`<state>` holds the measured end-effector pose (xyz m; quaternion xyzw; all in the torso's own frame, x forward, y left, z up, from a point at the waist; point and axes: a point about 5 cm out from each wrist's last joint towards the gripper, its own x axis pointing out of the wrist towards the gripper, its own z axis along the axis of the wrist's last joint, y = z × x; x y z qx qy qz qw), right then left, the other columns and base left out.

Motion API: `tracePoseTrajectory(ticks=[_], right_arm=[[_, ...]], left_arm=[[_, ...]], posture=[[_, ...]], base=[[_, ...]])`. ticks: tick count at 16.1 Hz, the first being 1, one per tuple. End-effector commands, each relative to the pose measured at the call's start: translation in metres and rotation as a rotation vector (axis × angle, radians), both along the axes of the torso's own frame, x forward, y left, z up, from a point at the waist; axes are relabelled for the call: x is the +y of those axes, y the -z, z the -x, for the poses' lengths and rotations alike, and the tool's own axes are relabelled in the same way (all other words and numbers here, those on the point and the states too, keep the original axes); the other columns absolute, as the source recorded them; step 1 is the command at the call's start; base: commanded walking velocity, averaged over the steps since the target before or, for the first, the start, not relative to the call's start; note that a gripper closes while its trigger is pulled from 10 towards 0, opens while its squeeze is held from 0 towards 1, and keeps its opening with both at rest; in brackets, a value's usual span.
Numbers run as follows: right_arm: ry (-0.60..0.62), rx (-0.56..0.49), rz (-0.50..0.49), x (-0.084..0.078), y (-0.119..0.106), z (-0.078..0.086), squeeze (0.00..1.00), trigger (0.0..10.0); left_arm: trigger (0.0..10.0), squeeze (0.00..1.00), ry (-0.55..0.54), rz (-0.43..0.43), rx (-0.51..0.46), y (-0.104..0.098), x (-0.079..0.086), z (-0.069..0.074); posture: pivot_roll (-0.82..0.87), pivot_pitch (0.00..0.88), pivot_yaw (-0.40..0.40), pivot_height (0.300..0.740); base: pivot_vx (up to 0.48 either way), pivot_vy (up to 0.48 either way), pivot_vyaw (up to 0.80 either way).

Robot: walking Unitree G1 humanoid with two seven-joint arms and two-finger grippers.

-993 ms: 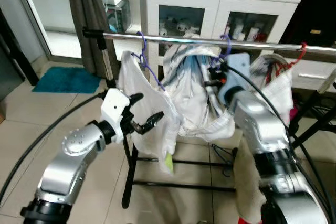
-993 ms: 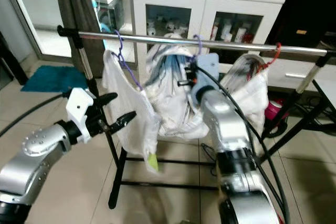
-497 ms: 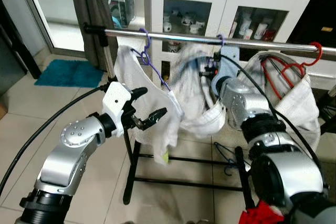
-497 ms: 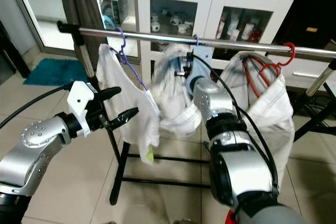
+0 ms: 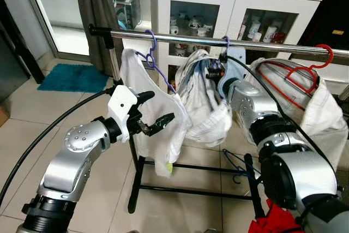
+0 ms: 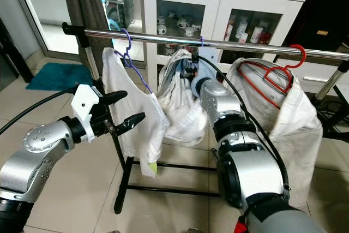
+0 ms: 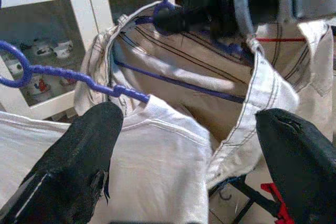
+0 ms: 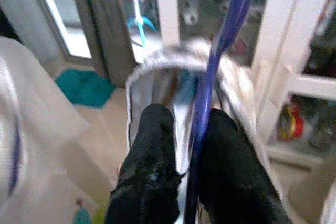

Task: Hang hanger

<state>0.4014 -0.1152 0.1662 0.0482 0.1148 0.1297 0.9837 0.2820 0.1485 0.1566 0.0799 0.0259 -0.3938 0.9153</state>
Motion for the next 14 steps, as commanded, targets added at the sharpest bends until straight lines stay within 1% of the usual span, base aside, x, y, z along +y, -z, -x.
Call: tracePoseTrajectory(ticks=[1,2,3,5,6,8,9,10,12,13,14], right_arm=[[-0.017,-0.051,0.0,-0.002,-0.009,-0.001,1.0,10.0],[-0.047,-0.082,0.017,-0.003,-0.014,0.002,1.0,10.0],[-0.054,-0.093,0.012,-0.005,-0.016,0.005,1.0,10.0],[-0.09,-0.119,0.001,-0.009,-0.023,0.018,1.0,10.0],[-0.111,-0.123,-0.025,-0.009,-0.026,0.024,1.0,10.0],[-0.149,-0.16,-0.026,-0.009,-0.031,0.037,1.0,10.0],[-0.169,-0.175,-0.041,-0.008,-0.032,0.043,1.0,10.0],[-0.183,-0.186,-0.048,-0.009,-0.034,0.049,0.86,10.0],[-0.183,-0.199,-0.046,-0.012,-0.034,0.056,0.75,10.0],[-0.185,-0.211,-0.074,-0.014,-0.035,0.061,0.75,10.0],[-0.209,-0.249,-0.178,-0.014,-0.038,0.067,0.54,10.0]], left_arm=[[10.0,0.0,-0.009,-0.006,-0.021,-0.004,0.001,-0.002],[10.0,0.0,-0.026,-0.02,-0.012,0.0,0.003,-0.003],[10.0,0.0,-0.034,-0.029,-0.008,0.003,0.003,-0.003],[10.0,0.0,-0.046,-0.033,0.004,0.008,0.003,-0.002],[10.0,0.0,-0.048,-0.035,0.008,0.009,0.003,-0.002],[10.0,0.0,-0.048,-0.036,0.014,0.012,0.001,-0.002],[10.0,0.0,-0.051,-0.036,0.014,0.013,0.001,-0.003],[10.0,0.0,-0.059,-0.036,0.015,0.013,0.001,-0.004],[10.0,0.0,-0.089,-0.038,0.012,0.015,0.002,-0.005],[10.0,0.0,-0.114,-0.035,0.011,0.016,0.003,-0.005],[10.0,0.0,-0.156,-0.025,0.009,0.016,0.006,-0.006]], posture=[[-0.05,0.0,-0.025,0.74],[-0.06,0.0,-0.018,0.74],[-0.06,0.0,-0.013,0.74],[-0.07,0.0,0.001,0.74],[-0.07,0.0,0.009,0.74],[-0.08,0.0,0.015,0.74],[-0.08,0.0,0.015,0.74],[-0.08,0.0,0.015,0.74],[-0.08,0.0,0.024,0.74],[-0.08,0.0,0.025,0.74],[-0.08,0.0,0.026,0.74]], base=[[0.0,0.0,0.0],[0.0,0.0,0.0],[0.0,0.0,0.0],[0.0,0.0,0.0],[0.0,0.0,0.0],[0.0,0.0,0.0],[0.0,0.0,0.0],[0.0,0.0,0.0],[0.0,0.0,0.0],[0.0,0.0,0.0],[0.0,0.0,0.0]])
